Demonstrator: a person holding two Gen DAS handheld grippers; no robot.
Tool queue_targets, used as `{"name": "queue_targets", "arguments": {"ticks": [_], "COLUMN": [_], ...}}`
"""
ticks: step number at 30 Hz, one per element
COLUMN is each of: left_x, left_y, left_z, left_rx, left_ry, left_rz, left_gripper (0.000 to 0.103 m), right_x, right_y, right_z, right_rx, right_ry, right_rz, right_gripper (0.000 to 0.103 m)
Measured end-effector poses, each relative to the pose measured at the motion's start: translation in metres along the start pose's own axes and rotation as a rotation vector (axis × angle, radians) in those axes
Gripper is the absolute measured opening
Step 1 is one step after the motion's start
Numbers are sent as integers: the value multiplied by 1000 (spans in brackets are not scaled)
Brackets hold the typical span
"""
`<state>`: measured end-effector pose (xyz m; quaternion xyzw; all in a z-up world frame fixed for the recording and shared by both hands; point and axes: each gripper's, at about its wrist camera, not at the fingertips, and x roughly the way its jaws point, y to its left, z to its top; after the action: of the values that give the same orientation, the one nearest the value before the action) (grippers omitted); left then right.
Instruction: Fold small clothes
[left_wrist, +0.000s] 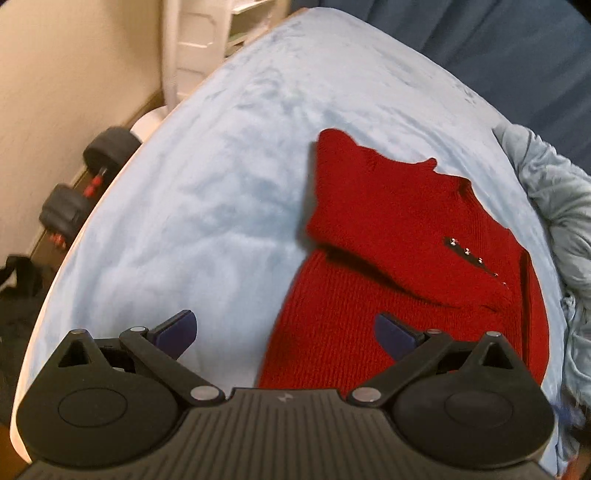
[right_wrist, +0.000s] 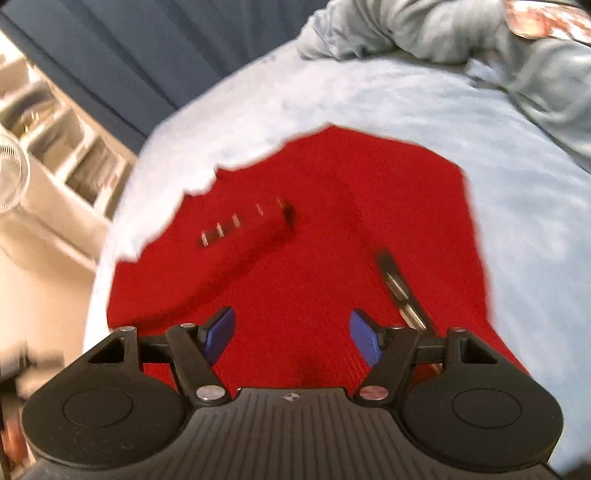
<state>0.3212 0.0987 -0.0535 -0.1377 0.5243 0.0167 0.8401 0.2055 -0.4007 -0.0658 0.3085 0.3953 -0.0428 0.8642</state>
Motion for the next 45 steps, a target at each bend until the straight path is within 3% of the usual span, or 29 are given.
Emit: {"name": "queue_targets", "arguments": {"ticks": [3, 6, 10, 11, 12, 13, 15, 19, 22, 24, 26, 28, 29, 30, 32, 36, 39, 42, 45], "left_x": [-4, -10, -4, -2, 2, 7, 13, 24, 29, 32, 34, 34, 31, 29, 27, 24, 12, -5, -21], "left_y": [8, 17, 33, 36, 39, 41, 42, 34, 24, 17, 12, 8, 7, 6, 5, -4, -17, -32, -49], "left_z": [-13, -31, -51, -54, -56, -55, -54, -44, -39, -38, -40, -42, -43, -44, -45, -51, -60, -78, -100], "left_rx": [-20, -29, -61, -73, -88, -99, -114, -110, -121, -126, -117, -96, -82, -66, -31, 28, 71, 124, 177], "left_ry": [-13, -23, -10, -3, 7, 14, 18, 0, -12, -3, 7, 9, 3, -4, -15, -18, -28, -38, -34], "left_rz": [13, 19, 35, 35, 33, 28, 22, 10, -8, -23, -15, 1, 6, 13, 33, 66, 68, 38, 7], "left_gripper": [103, 103, 103, 103, 103, 103, 103, 103, 103, 103, 103, 103, 103, 103, 103, 103, 103, 103, 103], "right_x": [53, 111, 187, 202, 213, 219, 211, 142, 109, 125, 166, 211, 220, 218, 195, 126, 52, -17, -76], "right_y": [25, 43, 50, 49, 49, 51, 66, 98, 101, 91, 70, 47, 41, 35, 23, 18, 26, 32, 37], "right_z": [32, 55, 68, 69, 68, 67, 67, 89, 112, 125, 129, 120, 114, 107, 97, 79, 41, -3, -47], "right_rx": [-43, -68, -75, -75, -86, -117, -216, -277, -293, -260, -223, -211, -212, -204, -161, -130, -130, -180, -238], "right_ry": [-29, -16, 51, 65, 80, 85, 33, -104, -213, -199, -120, 27, 62, 55, -7, -80, -134, -193, -231], "right_rz": [-3, -64, -201, -221, -213, -201, -202, 39, 76, 23, -104, -275, -343, -351, -277, -181, -106, -90, -118], "right_gripper": [72, 78, 77, 71, 44, 26, 20, 17, 17, 18, 24, 29, 31, 35, 45, 47, 58, 70, 75]}}
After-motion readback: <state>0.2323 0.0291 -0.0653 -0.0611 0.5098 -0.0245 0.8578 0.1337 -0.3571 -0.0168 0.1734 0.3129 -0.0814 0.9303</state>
